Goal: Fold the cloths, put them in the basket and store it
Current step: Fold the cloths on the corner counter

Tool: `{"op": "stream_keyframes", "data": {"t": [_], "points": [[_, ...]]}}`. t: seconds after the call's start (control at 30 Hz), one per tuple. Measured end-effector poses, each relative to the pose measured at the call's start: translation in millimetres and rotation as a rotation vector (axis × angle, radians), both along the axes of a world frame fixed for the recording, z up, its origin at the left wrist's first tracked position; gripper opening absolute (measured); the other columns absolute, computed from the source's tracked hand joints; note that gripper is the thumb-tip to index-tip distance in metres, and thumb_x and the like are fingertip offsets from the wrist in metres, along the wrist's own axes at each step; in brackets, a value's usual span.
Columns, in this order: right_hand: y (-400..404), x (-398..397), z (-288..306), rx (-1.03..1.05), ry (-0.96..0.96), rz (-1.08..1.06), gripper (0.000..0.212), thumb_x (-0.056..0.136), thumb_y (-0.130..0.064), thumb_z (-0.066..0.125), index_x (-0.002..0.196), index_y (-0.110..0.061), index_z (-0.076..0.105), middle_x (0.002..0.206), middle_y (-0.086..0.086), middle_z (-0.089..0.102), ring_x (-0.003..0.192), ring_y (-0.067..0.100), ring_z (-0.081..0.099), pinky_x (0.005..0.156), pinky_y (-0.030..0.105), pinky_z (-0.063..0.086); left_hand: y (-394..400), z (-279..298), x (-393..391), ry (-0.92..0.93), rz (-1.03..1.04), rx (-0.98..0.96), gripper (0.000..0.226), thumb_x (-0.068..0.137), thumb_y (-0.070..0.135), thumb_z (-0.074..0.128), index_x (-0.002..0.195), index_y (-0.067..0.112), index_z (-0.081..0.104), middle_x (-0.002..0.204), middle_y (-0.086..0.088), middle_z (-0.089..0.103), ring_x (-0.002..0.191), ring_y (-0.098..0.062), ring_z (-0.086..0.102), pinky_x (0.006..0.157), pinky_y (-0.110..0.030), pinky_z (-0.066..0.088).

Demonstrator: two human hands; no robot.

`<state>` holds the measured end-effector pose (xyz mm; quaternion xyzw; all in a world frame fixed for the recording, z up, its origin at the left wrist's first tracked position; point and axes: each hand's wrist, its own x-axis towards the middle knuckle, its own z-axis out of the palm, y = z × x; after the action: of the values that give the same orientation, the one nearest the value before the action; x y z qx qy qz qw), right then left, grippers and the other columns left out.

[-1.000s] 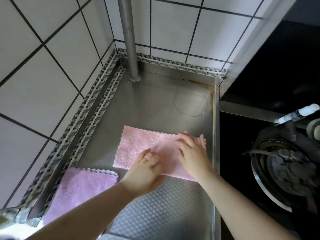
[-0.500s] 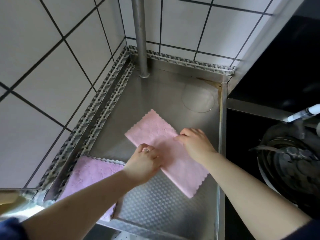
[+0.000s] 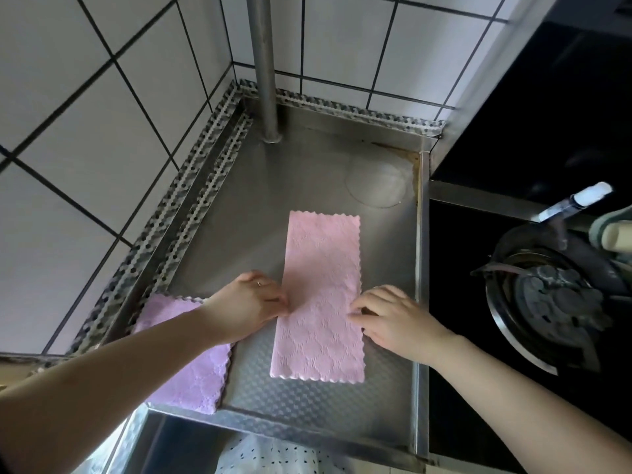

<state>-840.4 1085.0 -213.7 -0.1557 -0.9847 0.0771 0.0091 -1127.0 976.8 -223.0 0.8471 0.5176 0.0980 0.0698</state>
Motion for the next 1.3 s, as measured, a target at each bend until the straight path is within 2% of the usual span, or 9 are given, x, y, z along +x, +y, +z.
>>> {"op": "stream_keyframes", "data": {"t": [0.1,0.2,0.47,0.6,0.7,0.8,1.0,1.17,1.3], "points": [[-4.1,5.5,-9.9,-0.026,-0.008,0.018,0.034,0.065,-0.022,0.080,0.098,-0.026,0.071,0.101,-0.007,0.065,0.094,0.017,0.063,0.100,0.039,0.043,-5.8,-2.3,-1.9,-0.040,-0.026,-0.052,0.018,0.080,0.024,0.063,0.095,0.032,0.070,0.103,0.017,0.067,0.094,-0.004,0.062,0.085,-0.028,0.046],[-10.6,3.8,-14.3,-0.002,0.077,-0.042,0.021,0.084,-0.026,0.054,0.097,-0.027,0.071,0.099,-0.007,0.065,0.094,0.016,0.062,0.104,0.038,0.038,-7.5,-5.0,-3.2,-0.048,-0.008,-0.092,0.022,0.073,0.029,0.074,0.095,0.033,0.071,0.106,0.016,0.067,0.094,-0.003,0.063,0.084,-0.027,0.048],[-13.6,-2.3,-16.3,-0.158,0.205,-0.248,0.027,0.073,-0.021,0.049,0.087,-0.026,0.071,0.093,-0.012,0.068,0.091,0.008,0.059,0.093,0.027,0.037,-4.7,-11.7,3.5,-0.149,0.087,-0.044,0.013,0.085,0.032,0.054,0.088,0.027,0.066,0.103,0.014,0.066,0.101,-0.007,0.061,0.085,-0.029,0.048],[-7.6,-17.3,4.9,-0.449,0.363,-0.678,0.013,0.086,-0.015,0.051,0.083,-0.021,0.061,0.076,-0.008,0.064,0.074,0.014,0.056,0.064,0.014,0.037,-0.2,3.5,15.8,-0.634,0.461,-0.127,0.014,0.085,0.035,0.047,0.089,0.028,0.059,0.087,0.017,0.065,0.084,-0.003,0.061,0.075,-0.010,0.042],[8.1,-42.7,15.7,-0.627,0.425,-0.857,0.015,0.094,-0.018,0.048,0.081,-0.013,0.052,0.064,0.002,0.054,0.063,0.021,0.049,0.059,0.032,0.035,21.7,9.0,26.0,-0.914,0.806,-0.196,0.010,0.090,0.032,0.052,0.081,0.030,0.052,0.070,0.016,0.059,0.067,-0.003,0.053,0.066,-0.015,0.040],[30.0,-68.8,19.5,-0.720,0.491,-1.018,0.019,0.094,-0.017,0.044,0.077,-0.010,0.049,0.066,0.009,0.049,0.063,0.020,0.040,0.056,0.032,0.027,52.6,13.9,32.8,-1.053,0.990,-0.234,0.006,0.095,0.022,0.051,0.090,0.020,0.055,0.076,0.009,0.057,0.072,-0.010,0.051,0.066,-0.021,0.039],[52.8,-84.5,3.0,-0.776,0.342,-1.161,0.029,0.096,-0.018,0.043,0.117,-0.007,0.060,0.114,0.011,0.064,0.103,0.027,0.057,0.075,0.026,0.037,82.5,0.1,32.7,-1.092,1.229,-0.441,0.024,0.094,0.023,0.048,0.112,0.012,0.059,0.110,-0.007,0.065,0.101,-0.027,0.061,0.087,-0.038,0.049],[51.2,-83.3,-0.2,-0.692,0.328,-1.058,0.018,0.092,-0.024,0.049,0.101,-0.012,0.059,0.083,0.004,0.063,0.081,0.028,0.057,0.061,0.030,0.035,80.6,1.4,35.0,-1.063,1.169,-0.369,0.022,0.090,0.023,0.054,0.111,0.023,0.045,0.101,0.000,0.063,0.093,-0.021,0.060,0.080,-0.036,0.049],[55.2,-83.7,-4.8,-0.653,0.352,-1.047,0.044,0.094,-0.019,0.050,0.137,-0.021,0.042,0.106,0.000,0.068,0.100,0.021,0.061,0.073,0.024,0.039,77.6,-2.3,36.9,-1.007,1.108,-0.282,0.020,0.092,0.017,0.054,0.107,0.025,0.045,0.093,0.011,0.060,0.090,-0.016,0.059,0.079,-0.028,0.044]]}}
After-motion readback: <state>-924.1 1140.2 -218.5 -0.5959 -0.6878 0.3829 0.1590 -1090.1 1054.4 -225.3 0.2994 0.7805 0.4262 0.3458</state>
